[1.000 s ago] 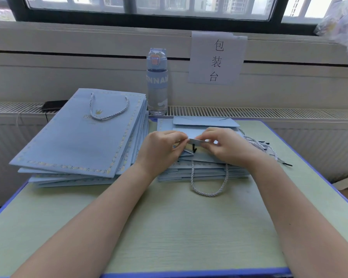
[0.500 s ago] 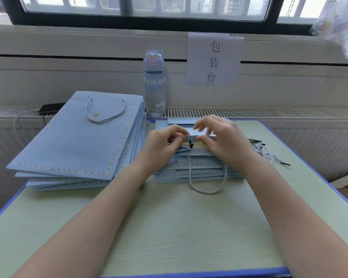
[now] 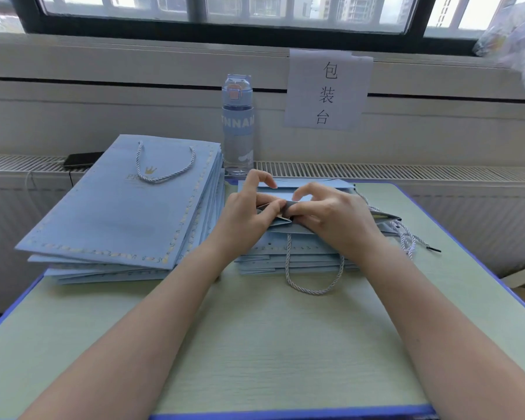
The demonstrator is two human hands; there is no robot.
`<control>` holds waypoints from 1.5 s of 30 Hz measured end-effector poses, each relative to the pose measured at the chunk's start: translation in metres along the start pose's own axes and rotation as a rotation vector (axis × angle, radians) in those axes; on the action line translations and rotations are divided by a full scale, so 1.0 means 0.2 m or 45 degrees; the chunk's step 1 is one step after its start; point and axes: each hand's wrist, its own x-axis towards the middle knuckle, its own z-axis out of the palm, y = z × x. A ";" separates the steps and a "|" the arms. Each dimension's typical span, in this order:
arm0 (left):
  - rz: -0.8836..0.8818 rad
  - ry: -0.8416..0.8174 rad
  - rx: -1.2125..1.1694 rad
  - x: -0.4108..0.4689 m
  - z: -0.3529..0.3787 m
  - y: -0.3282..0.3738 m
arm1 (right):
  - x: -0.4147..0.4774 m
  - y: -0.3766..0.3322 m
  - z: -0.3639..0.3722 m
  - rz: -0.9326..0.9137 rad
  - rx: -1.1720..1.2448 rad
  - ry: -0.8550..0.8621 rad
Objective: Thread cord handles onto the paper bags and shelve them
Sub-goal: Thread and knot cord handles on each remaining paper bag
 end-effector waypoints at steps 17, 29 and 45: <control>0.124 0.094 0.061 -0.01 0.01 -0.02 | 0.01 0.02 -0.01 0.192 0.703 0.185; 0.413 0.083 0.242 -0.02 0.02 -0.03 | 0.00 0.06 -0.01 0.490 0.689 -0.610; 0.319 0.210 0.095 -0.01 0.03 -0.02 | -0.01 0.18 -0.04 0.667 0.279 -0.036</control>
